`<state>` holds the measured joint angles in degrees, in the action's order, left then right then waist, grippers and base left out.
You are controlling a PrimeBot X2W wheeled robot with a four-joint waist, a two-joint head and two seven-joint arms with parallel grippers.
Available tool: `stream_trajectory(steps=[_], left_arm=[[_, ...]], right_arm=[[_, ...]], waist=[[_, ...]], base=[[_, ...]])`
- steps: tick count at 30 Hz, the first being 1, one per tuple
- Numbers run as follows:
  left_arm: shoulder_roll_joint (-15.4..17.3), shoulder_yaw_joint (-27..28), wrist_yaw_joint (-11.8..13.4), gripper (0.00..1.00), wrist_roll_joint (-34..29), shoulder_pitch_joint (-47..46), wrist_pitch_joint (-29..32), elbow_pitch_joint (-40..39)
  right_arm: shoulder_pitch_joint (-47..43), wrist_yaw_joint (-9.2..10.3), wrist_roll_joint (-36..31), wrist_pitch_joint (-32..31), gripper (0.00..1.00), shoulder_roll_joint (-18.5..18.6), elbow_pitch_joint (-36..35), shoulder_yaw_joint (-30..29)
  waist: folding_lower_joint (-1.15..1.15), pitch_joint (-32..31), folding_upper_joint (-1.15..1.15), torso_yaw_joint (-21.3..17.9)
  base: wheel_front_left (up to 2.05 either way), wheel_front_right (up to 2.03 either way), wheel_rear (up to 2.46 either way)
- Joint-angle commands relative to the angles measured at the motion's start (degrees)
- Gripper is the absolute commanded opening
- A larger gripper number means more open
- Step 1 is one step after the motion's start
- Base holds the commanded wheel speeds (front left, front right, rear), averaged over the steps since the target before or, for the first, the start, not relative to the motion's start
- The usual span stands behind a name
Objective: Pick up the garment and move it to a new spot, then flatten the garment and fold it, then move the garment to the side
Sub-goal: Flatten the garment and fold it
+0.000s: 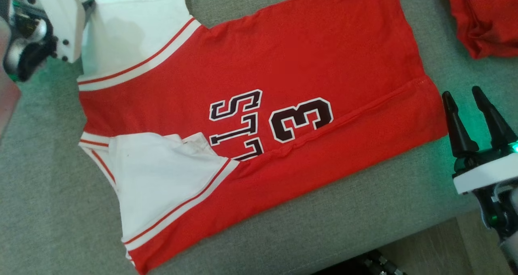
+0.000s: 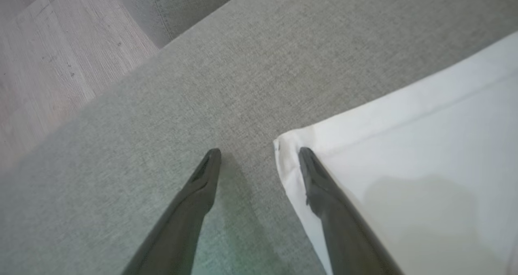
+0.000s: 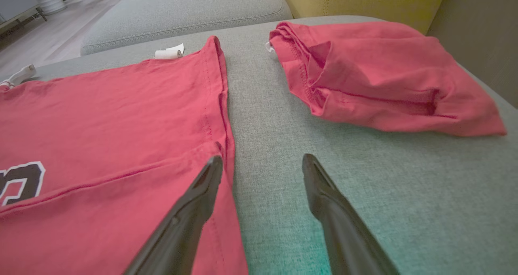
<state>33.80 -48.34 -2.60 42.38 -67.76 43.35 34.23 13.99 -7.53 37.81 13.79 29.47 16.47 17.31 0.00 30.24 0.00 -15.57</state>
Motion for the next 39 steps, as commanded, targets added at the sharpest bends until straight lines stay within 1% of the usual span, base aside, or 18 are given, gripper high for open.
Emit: stream_trajectory(steps=[1,4,5,6,7,8,10,16,19,21,23,26,30,35,39], left_arm=[[2.7,1.8,0.0,1.00,-0.3,-2.7,0.4,-0.4],[2.5,1.8,-0.4,1.00,0.2,-2.5,0.4,0.6],[2.4,1.8,-0.6,0.96,0.5,-2.5,0.6,0.7],[2.2,1.8,-0.9,0.52,0.9,-2.4,0.7,0.8],[2.0,1.8,-1.1,0.34,1.3,-2.4,0.9,0.8],[1.8,1.8,-1.3,0.00,1.6,-2.4,1.1,0.8],[1.5,1.7,-1.9,0.00,2.3,-2.4,1.5,0.5],[1.0,1.7,-2.5,0.00,1.9,-3.2,-1.4,0.0],[0.5,1.5,-3.0,0.00,1.6,-3.9,-2.8,-0.1],[0.1,1.4,-3.3,0.00,1.7,-4.3,-3.6,-0.4],[-0.3,1.2,-3.6,0.00,1.9,-4.7,-4.3,-0.8],[-1.1,0.7,-4.1,0.00,2.6,-5.1,-4.9,-1.7],[-1.8,-0.3,-4.6,0.00,3.7,-5.6,-4.6,-3.2],[-1.7,-1.6,-4.8,0.00,4.8,-6.3,-3.9,-5.4],[-1.0,-2.5,-4.8,0.00,5.3,-6.7,-3.5,-6.8]], right_arm=[[-0.1,0.04,0.1,0.8,1.00,1.4,-0.9,0.3],[0.1,0.04,0.2,0.9,1.00,1.3,-0.7,0.5],[0.2,0.04,0.2,1.0,1.00,1.3,-0.6,0.5],[0.3,0.04,0.3,1.0,1.00,1.3,-0.5,0.6],[0.3,0.04,0.4,1.0,1.00,1.4,-0.4,0.6],[0.4,0.04,0.4,1.0,1.00,1.5,-0.3,0.5],[0.6,0.04,0.7,1.1,1.00,1.8,0.0,0.5],[2.6,0.04,0.9,1.1,1.00,3.1,-0.1,0.7],[5.0,0.04,1.3,0.8,1.00,4.4,-0.6,1.2],[7.1,0.04,2.1,-0.6,1.00,5.5,-0.6,1.9],[9.6,0.04,3.4,-3.3,1.00,6.3,-0.6,3.0],[14.0,0.04,6.0,-9.3,1.00,7.1,-0.1,5.6],[20.7,0.04,8.1,-16.8,1.00,7.8,2.9,9.2],[28.8,0.04,10.0,-23.8,1.00,6.4,9.5,13.1],[34.7,0.04,9.3,-26.8,1.00,4.7,15.5,16.1]], waist=[[0.00,0.1,0.00,-0.1],[0.00,0.3,0.00,-0.1],[0.00,0.3,0.00,-0.1],[0.00,0.3,0.00,0.0],[0.00,0.4,0.00,0.0],[0.00,0.4,0.00,0.1],[0.00,0.3,0.00,0.3],[0.00,-0.1,0.00,0.7],[0.00,-0.6,0.00,1.3],[0.00,-1.1,0.00,1.7],[0.00,-1.4,0.00,2.2],[0.00,-2.1,0.00,3.1],[0.00,-2.7,0.00,4.3],[0.00,-3.0,0.00,5.5],[0.00,-2.9,0.00,6.1]], base=[[0.00,0.00,0.00],[0.00,0.00,0.00],[0.00,0.00,0.00],[0.00,0.00,0.00],[0.00,0.00,0.00],[0.00,0.00,0.00],[0.00,0.00,0.00],[0.00,0.00,0.00],[0.00,0.00,0.00],[0.00,0.00,0.00],[0.00,0.00,0.00],[0.00,0.00,0.00],[0.00,0.00,0.00],[0.00,0.00,0.00],[0.00,0.00,0.00]])
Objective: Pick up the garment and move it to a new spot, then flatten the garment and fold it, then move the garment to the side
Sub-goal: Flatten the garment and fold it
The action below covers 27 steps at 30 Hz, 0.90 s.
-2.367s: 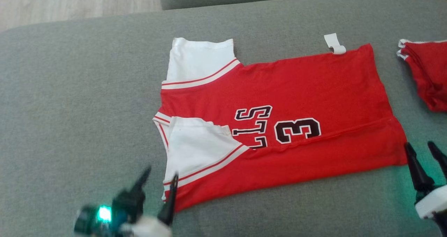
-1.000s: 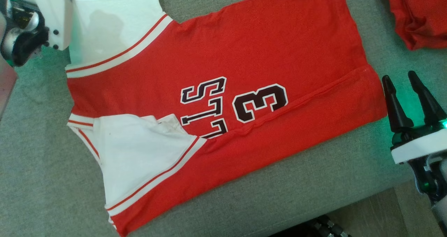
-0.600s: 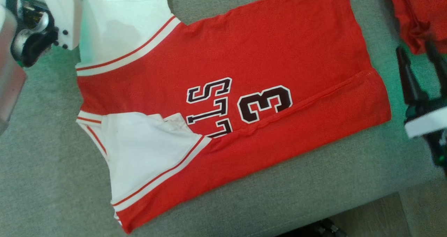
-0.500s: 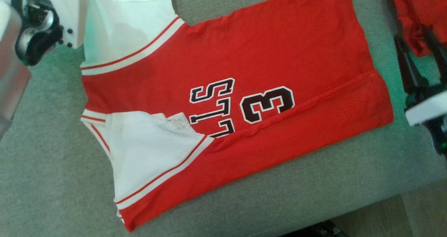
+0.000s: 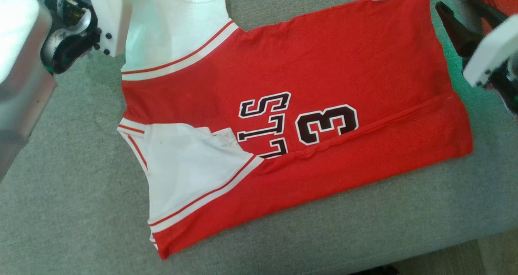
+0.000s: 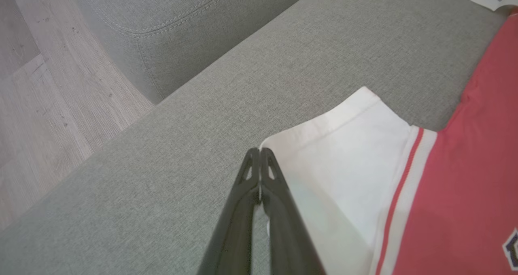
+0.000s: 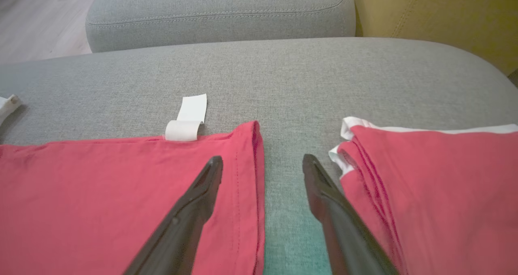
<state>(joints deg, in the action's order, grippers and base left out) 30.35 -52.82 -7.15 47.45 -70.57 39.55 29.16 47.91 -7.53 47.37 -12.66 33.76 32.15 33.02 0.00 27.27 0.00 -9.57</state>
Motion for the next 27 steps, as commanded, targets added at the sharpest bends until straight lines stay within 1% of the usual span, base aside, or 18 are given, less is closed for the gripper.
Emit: stream_trajectory(steps=[1,5,8,11,13,14,15,16,17,20,24,26,27], left_arm=[[2.6,1.7,-0.3,0.00,0.3,-4.0,0.5,-2.0],[2.8,1.2,-0.3,0.00,0.5,-4.3,0.8,-2.7],[2.7,0.7,-0.3,0.00,0.7,-4.7,0.9,-3.1],[2.4,0.4,-0.3,0.00,0.8,-5.0,1.0,-3.2],[2.1,0.1,-0.3,0.00,0.9,-5.2,0.9,-3.2],[2.0,0.0,-0.3,0.00,0.9,-5.3,0.9,-3.1],[1.9,-0.1,-0.3,0.00,0.9,-5.4,0.8,-3.0],[1.8,-0.2,-0.3,0.00,0.9,-5.5,0.7,-2.9],[1.6,-0.2,-0.3,0.00,0.8,-5.7,0.6,-2.8],[1.2,-0.5,-0.3,0.00,0.8,-6.0,0.3,-2.5],[0.8,-0.9,-0.3,0.00,1.0,-6.4,0.0,-2.0],[0.7,-1.0,-0.3,0.00,1.1,-6.6,-0.2,-1.9],[0.7,-1.2,-0.3,0.00,1.2,-6.6,-0.3,-1.8]], right_arm=[[2.1,0.04,-0.4,-0.7,1.00,-0.1,1.4,1.2],[5.5,0.04,-0.3,-1.7,1.00,-2.1,5.4,3.4],[8.3,0.04,-1.3,-1.4,1.00,-3.1,8.7,6.0],[10.1,0.04,-0.8,-0.8,1.00,-4.2,11.5,7.7],[11.1,0.04,-0.5,-0.5,0.92,-4.4,13.3,8.7],[11.5,0.04,-0.3,-0.3,0.87,-4.5,14.1,9.2],[11.8,0.04,0.0,-0.1,0.79,-4.6,14.7,9.7],[12.1,0.04,0.2,0.1,0.76,-4.7,15.3,10.1],[12.5,0.04,0.4,0.4,0.67,-4.7,15.9,10.6],[13.4,0.04,1.1,1.6,0.48,-4.7,17.2,11.8],[14.4,0.04,2.2,2.4,0.38,-4.6,18.6,13.5],[14.9,0.04,2.7,2.6,0.36,-4.6,19.2,14.3],[15.2,0.04,2.9,2.7,0.34,-4.6,19.5,14.7]], waist=[[0.00,0.2,0.00,0.2],[0.00,0.4,0.00,0.5],[0.00,0.7,0.00,1.0],[0.00,1.0,0.00,1.4],[0.00,1.0,0.00,1.7],[0.00,1.1,0.00,1.9],[0.00,1.1,0.00,2.0],[0.00,1.1,0.00,2.1],[0.00,1.2,0.00,2.3],[0.00,1.2,0.00,2.6],[0.00,1.2,0.00,3.0],[0.00,1.3,0.00,3.2],[0.00,1.3,0.00,3.3]], base=[[0.00,0.00,0.00],[0.00,0.00,0.00],[0.00,0.00,0.00],[0.00,0.00,0.00],[0.00,0.00,0.00],[0.00,0.00,0.00],[0.00,0.00,0.00],[0.00,0.00,0.00],[0.00,0.00,0.00],[0.00,0.00,0.00],[0.00,0.00,0.00],[0.00,0.00,0.00],[0.00,0.00,0.00]])
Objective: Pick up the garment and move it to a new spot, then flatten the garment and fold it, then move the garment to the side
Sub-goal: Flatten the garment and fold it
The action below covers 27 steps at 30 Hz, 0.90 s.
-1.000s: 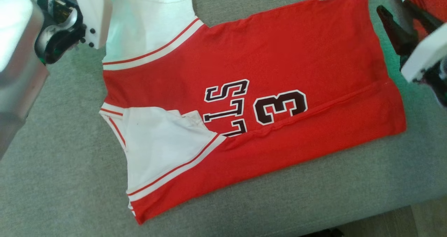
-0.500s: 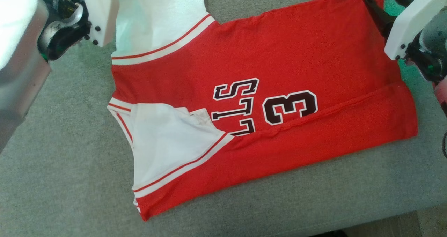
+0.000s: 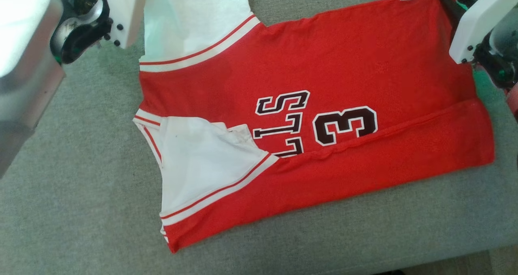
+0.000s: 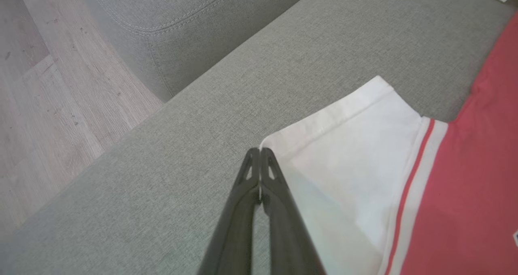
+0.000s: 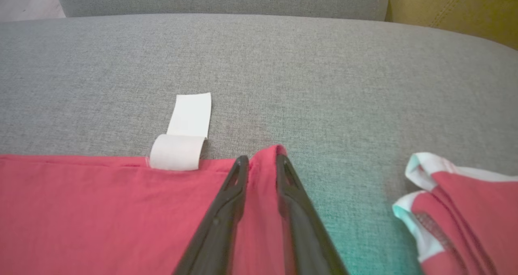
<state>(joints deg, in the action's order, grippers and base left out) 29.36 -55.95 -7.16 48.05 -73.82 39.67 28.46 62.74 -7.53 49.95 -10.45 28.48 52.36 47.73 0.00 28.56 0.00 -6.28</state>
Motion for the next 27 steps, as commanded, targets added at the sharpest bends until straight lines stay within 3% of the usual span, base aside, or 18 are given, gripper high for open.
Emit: stream_trajectory(steps=[1,4,6,18,27], left_arm=[[1.6,1.8,-0.3,0.00,0.6,-3.5,-0.5,-1.0],[1.5,1.5,-0.3,0.00,0.8,-3.7,-0.8,-0.9],[1.5,1.2,-0.3,0.00,0.8,-3.8,-1.2,-0.8],[2.0,0.4,-0.3,0.00,-0.9,-5.5,-8.2,0.1],[3.6,1.0,-0.3,0.00,-0.9,-7.0,-15.8,-0.1]], right_arm=[[0.6,0.04,0.5,0.7,0.30,0.8,-0.5,0.4],[1.4,0.04,1.0,1.5,0.20,1.0,0.4,1.5],[1.9,0.04,1.2,2.3,0.00,1.1,1.1,2.1],[4.2,0.04,5.5,7.5,0.00,1.7,2.7,3.1],[1.9,0.04,13.6,9.1,0.00,5.5,-1.2,1.5]], waist=[[0.00,0.1,0.00,0.2],[0.00,0.2,0.00,0.6],[0.00,0.3,0.00,0.8],[0.00,-0.7,0.00,1.1],[0.00,-3.8,0.00,1.7]], base=[[0.00,0.00,0.00],[0.00,0.00,0.00],[0.00,0.00,0.00],[0.00,0.00,0.00],[0.00,0.00,0.00]])
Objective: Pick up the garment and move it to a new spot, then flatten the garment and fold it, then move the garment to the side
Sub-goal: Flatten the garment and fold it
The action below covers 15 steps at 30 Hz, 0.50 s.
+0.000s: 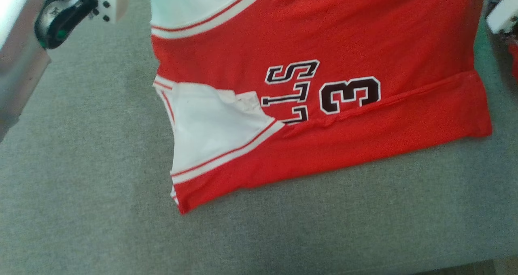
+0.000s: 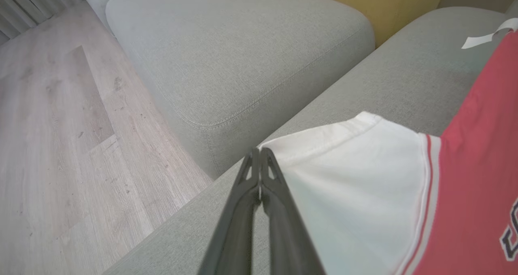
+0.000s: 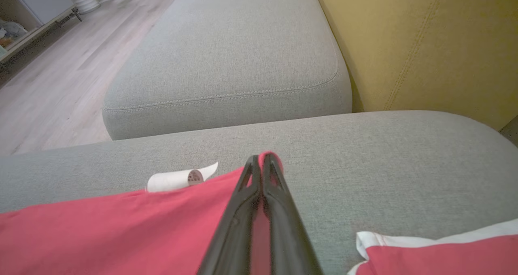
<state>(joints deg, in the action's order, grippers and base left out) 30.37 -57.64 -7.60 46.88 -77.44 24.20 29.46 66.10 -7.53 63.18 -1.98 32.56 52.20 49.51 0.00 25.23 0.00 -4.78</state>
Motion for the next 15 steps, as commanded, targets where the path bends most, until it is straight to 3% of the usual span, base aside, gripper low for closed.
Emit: stream_trajectory(steps=[1,11,15], left_arm=[[3.0,2.5,0.1,0.00,0.5,-3.0,-0.8,-1.4],[7.4,0.5,0.2,0.00,3.9,6.8,-4.3,-10.7],[10.0,-0.3,1.6,0.00,4.9,11.9,-4.5,-16.6]], right_arm=[[-2.1,0.04,0.8,0.7,0.00,2.0,-1.5,-0.1],[-10.9,0.04,4.9,2.1,0.00,8.3,-7.0,1.4],[-14.2,0.04,5.7,2.8,0.00,10.4,-8.6,1.6]], waist=[[0.00,-0.8,0.00,0.3],[0.00,-5.0,0.00,3.2],[0.00,-6.4,0.00,4.4]], base=[[0.00,0.00,0.00],[0.00,0.00,0.00],[0.00,0.00,0.00]])
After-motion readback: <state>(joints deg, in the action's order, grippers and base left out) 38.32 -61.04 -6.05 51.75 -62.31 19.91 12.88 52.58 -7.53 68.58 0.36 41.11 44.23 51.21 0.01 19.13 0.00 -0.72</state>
